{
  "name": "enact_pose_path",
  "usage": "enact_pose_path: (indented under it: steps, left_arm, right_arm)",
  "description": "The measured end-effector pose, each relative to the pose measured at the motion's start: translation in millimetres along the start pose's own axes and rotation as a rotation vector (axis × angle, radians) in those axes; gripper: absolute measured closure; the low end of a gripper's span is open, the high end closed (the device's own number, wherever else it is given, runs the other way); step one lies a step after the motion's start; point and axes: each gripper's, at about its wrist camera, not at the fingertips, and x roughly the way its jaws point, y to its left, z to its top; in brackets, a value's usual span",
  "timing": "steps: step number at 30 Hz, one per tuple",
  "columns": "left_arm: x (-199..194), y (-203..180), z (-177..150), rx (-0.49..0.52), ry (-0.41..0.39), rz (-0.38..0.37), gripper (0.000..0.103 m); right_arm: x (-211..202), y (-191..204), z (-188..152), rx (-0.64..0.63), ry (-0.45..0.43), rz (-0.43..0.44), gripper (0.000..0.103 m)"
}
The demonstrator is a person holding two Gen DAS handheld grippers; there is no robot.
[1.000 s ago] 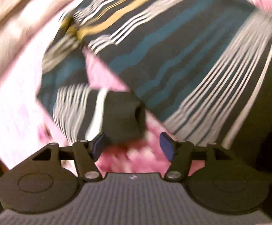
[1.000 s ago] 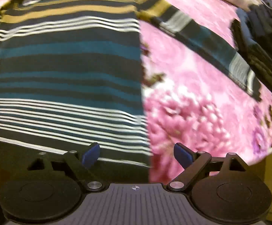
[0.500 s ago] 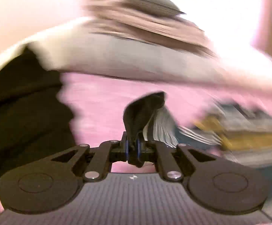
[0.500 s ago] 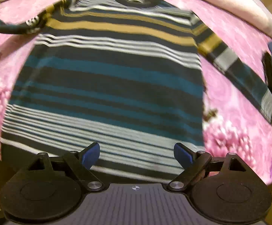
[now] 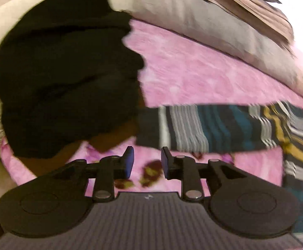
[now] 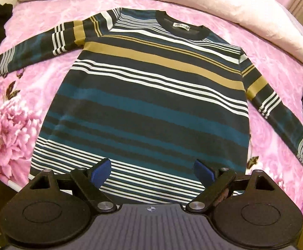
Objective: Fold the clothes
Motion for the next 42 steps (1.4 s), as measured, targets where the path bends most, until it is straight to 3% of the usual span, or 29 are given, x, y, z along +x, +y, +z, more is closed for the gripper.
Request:
enact_pose_path:
  steps: [6, 10, 15, 21, 29, 34, 37, 38, 39, 42]
  left_arm:
    - [2, -81, -2, 0.188, 0.01, -0.13, 0.061]
    - [5, -149, -8, 0.32, 0.033, -0.231, 0.059]
    - [3, -250, -13, 0.524, 0.008, -0.351, 0.057]
    - [3, -398, -16, 0.729, -0.027, -0.45, 0.056]
    - [40, -611, -27, 0.971, 0.031, -0.521, 0.054]
    - [73, -722, -24, 1.146, 0.014, -0.547, 0.054]
    - [100, -774, -20, 1.241, 0.018, -0.54, 0.054]
    - [111, -788, -18, 1.28, 0.023, -0.532, 0.054]
    - [122, -803, -17, 1.319, 0.028, -0.523, 0.054]
    - [158, -838, -18, 1.43, 0.082, -0.481, 0.054]
  right_arm:
    - [-17, -28, -2, 0.13, -0.018, -0.022, 0.014]
    - [-31, -65, -9, 0.22, -0.048, -0.062, 0.014]
    - [-39, -140, -24, 0.351, -0.074, -0.122, 0.014]
    - [-26, -262, -35, 0.424, -0.115, -0.16, 0.014]
    - [30, -472, -69, 0.609, -0.12, -0.175, 0.014]
    - [71, -587, -105, 0.743, -0.099, -0.185, 0.014]
    - [95, -626, -118, 0.793, -0.098, -0.153, 0.016]
    - [103, -634, -120, 0.793, -0.098, -0.137, 0.035]
    - [110, -642, -122, 0.791, -0.097, -0.122, 0.043]
    - [127, -652, -126, 0.754, -0.078, -0.097, 0.044]
